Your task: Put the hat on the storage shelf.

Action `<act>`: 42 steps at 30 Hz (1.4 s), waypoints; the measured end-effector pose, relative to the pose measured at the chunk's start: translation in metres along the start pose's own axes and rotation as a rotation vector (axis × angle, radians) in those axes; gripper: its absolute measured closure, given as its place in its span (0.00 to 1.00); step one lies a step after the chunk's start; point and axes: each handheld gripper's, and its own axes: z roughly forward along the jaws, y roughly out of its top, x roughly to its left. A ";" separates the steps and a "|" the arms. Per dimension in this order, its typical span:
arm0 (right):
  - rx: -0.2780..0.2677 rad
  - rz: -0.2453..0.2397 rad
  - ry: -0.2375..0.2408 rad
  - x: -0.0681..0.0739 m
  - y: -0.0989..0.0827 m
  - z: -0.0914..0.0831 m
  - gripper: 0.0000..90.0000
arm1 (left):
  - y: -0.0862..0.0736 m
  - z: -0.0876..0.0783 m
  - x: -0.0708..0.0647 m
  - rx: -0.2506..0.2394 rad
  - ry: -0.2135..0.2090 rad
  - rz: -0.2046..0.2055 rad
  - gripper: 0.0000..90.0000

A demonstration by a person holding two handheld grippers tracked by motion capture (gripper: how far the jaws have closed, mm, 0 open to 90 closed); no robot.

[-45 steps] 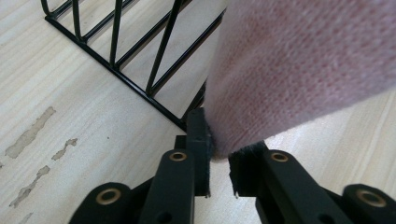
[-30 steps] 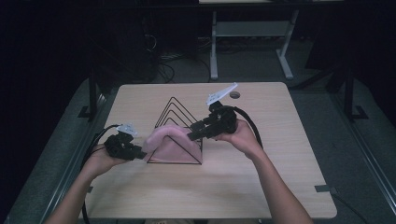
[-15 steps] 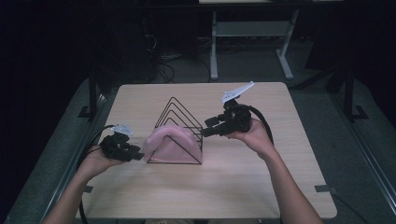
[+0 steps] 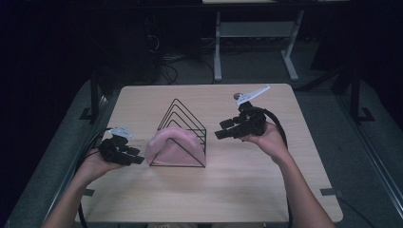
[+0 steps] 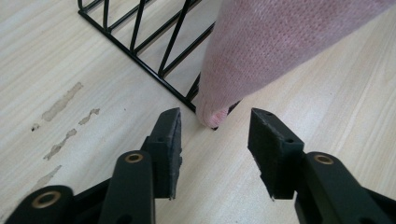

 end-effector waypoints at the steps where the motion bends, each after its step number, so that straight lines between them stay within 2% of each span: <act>1: -0.001 0.001 -0.006 -0.001 -0.002 -0.001 0.44 | -0.001 0.000 0.000 -0.004 0.003 -0.001 0.59; 6: -0.004 0.029 -0.032 -0.006 -0.012 -0.009 0.42 | -0.002 -0.001 0.000 -0.010 0.004 -0.005 0.54; 16: -0.004 0.067 -0.079 -0.015 -0.030 -0.025 0.39 | 0.000 -0.005 -0.001 -0.020 0.034 -0.005 0.42; 23: -0.021 0.093 -0.115 -0.020 -0.043 -0.040 0.37 | -0.003 -0.007 -0.002 -0.033 0.044 -0.027 0.39; 29: -0.013 0.111 -0.155 -0.023 -0.057 -0.052 0.36 | -0.006 -0.008 -0.002 -0.029 0.047 -0.036 0.36; 42: -0.011 0.164 -0.200 -0.029 -0.091 -0.075 0.34 | -0.010 -0.011 -0.002 -0.037 0.062 -0.052 0.32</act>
